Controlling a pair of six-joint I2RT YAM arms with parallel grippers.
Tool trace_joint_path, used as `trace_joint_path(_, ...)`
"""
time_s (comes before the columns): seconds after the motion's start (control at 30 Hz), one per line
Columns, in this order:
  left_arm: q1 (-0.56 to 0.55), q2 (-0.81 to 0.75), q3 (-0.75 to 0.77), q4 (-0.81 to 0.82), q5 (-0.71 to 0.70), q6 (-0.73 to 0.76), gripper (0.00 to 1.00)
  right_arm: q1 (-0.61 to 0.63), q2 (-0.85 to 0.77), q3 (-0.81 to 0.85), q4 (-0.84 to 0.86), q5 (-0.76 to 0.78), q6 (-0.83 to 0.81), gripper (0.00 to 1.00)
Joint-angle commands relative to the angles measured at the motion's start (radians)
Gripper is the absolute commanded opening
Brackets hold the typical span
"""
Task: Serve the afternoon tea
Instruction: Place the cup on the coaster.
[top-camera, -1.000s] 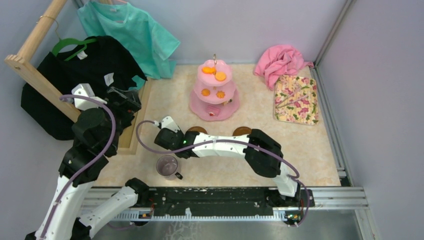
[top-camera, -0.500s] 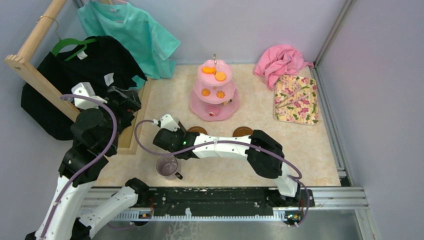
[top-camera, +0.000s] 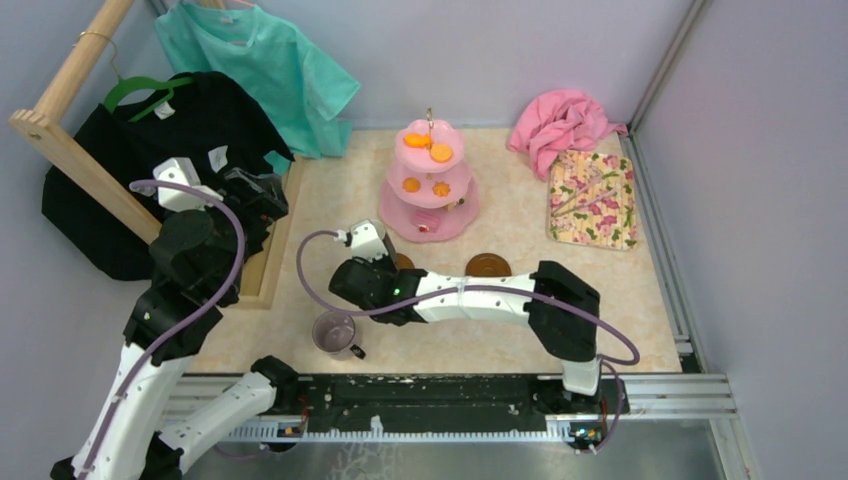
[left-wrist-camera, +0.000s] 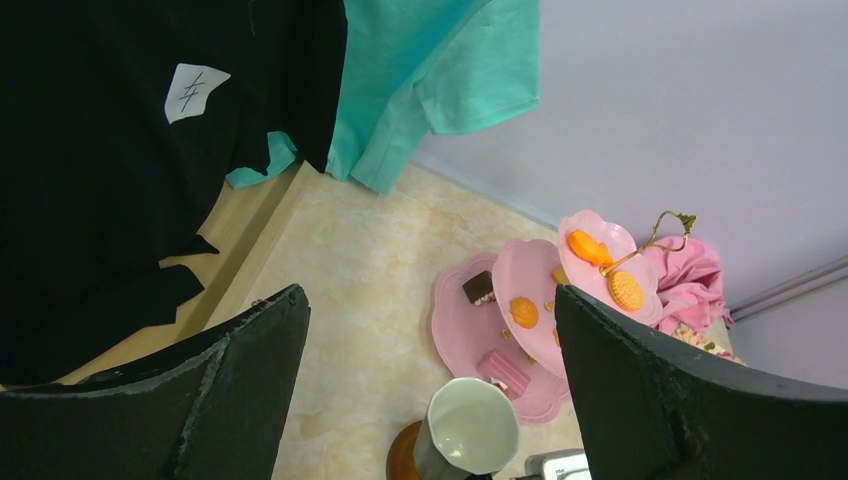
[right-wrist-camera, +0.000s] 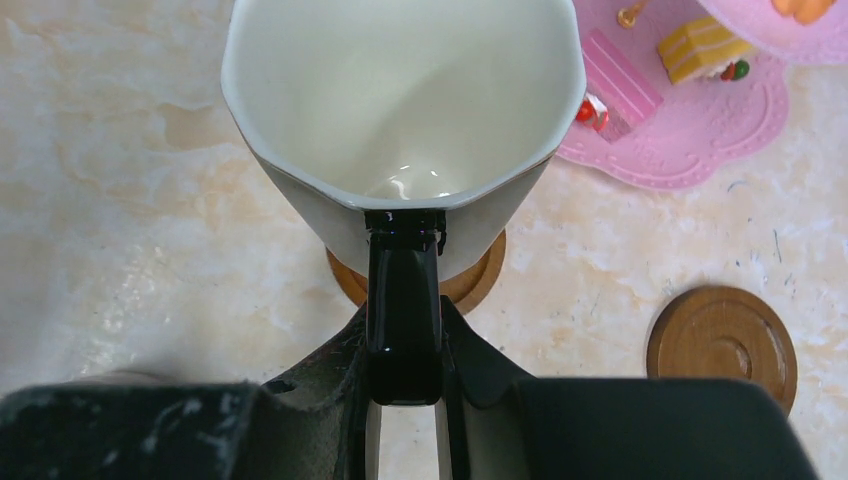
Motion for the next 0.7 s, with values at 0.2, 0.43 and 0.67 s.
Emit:
trace_joint_path(0.2, 0.003, 0.020, 0.008, -0.004, 0.018, 0.027, 0.97, 0.000, -0.103, -0.129, 0.196, 0.105, 0.116, 0.00)
trace_joint_path(0.43, 0.003, 0.030, 0.006, -0.007, 0.014, 0.050, 0.97, -0.007, -0.106, -0.197, 0.273, 0.113, 0.132, 0.00)
trace_joint_path(0.67, 0.004, 0.046, 0.012, -0.001, 0.014, 0.071, 0.97, -0.011, -0.115, -0.242, 0.361, 0.136, 0.104, 0.00)
